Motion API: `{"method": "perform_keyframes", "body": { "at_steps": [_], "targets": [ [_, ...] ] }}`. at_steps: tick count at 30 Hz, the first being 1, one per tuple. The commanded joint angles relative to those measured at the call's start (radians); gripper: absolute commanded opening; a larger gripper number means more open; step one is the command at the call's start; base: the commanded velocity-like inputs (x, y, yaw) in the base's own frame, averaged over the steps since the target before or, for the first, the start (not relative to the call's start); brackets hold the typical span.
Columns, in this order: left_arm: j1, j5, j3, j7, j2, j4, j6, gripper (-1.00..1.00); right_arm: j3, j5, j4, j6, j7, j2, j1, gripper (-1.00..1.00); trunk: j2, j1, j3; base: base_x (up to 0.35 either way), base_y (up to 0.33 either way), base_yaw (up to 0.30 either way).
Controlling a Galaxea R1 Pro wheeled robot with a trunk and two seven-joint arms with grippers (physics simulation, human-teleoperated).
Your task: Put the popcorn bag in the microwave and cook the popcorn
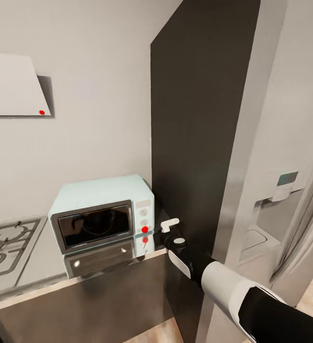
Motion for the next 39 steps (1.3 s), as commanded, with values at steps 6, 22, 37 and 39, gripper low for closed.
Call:
{"method": "perform_keyframes", "body": {
  "at_steps": [6,22,37,39],
  "targets": [
    [0.000,0.001,0.003,0.000,-0.001,-0.002,-0.001,1.00,0.010,0.001,-0.058,-0.010,-0.007,0.000,0.039,-1.00,-0.002,0.001,-0.002,0.037,0.017,0.001],
    [0.000,0.002,0.003,-0.001,0.000,-0.001,-0.001,1.00,0.008,0.000,-0.044,-0.015,-0.012,0.000,0.044,-1.00,-0.002,0.001,-0.002,0.050,0.000,0.080],
    [0.000,0.001,0.003,-0.001,0.000,-0.001,-0.001,1.00,0.009,0.000,-0.001,-0.043,-0.011,0.000,0.054,-1.00,-0.002,0.001,-0.002,0.046,0.000,0.000],
    [0.000,0.001,0.003,-0.001,0.000,0.000,-0.001,1.00,0.009,0.000,-0.001,-0.043,-0.011,0.000,0.055,-1.00,-0.002,0.001,-0.002,0.020,0.000,0.000]
  ]
}}
